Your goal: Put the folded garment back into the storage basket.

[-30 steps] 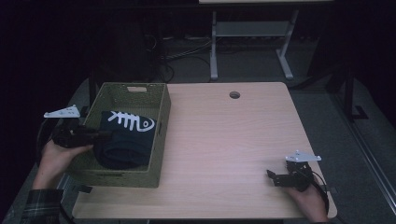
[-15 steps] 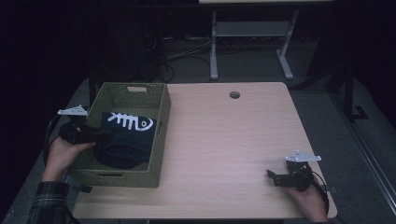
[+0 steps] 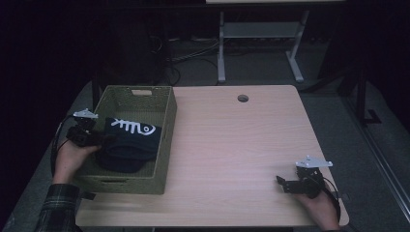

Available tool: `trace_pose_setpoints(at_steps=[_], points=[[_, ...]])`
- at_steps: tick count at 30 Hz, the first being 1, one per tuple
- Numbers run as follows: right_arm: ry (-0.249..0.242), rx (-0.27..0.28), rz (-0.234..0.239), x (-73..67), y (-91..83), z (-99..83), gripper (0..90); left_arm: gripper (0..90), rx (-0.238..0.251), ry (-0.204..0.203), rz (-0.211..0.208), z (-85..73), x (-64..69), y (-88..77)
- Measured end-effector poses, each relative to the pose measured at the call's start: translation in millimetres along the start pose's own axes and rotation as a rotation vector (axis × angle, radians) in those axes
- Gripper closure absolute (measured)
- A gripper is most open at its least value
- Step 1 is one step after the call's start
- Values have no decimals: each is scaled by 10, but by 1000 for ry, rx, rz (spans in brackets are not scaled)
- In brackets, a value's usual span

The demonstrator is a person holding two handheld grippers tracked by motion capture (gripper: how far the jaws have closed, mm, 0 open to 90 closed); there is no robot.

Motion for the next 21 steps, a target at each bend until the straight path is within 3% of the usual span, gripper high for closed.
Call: trace_pose_setpoints(at_steps=[4, 6, 10, 18, 21], points=[[-1, 0, 0, 0, 0, 0, 88, 592, -31, 22, 45, 0, -12, 21], [0, 0, 0, 0, 0, 0, 87, 570, -34, 21, 48, 1, -19, 22], [0, 0, 0, 0, 0, 0, 87, 522, -42, -2, 68, -10, -49, 7], [0, 0, 0, 0, 0, 0, 88, 284, -20, -64, 127, -30, -129, -96], [-1, 1, 0, 0, 0, 0, 87, 264, 1, -77, 113, -18, -115, -136]])
Point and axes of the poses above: each handheld gripper's, and its own axes: y roughly forward along the jaws, z roughly out of its top, x roughly to its right, the point moved 5 cm from there along y, roughly forward along the jaws, and after that the axes turned 9 degrees about z, right-handed, at the moved point
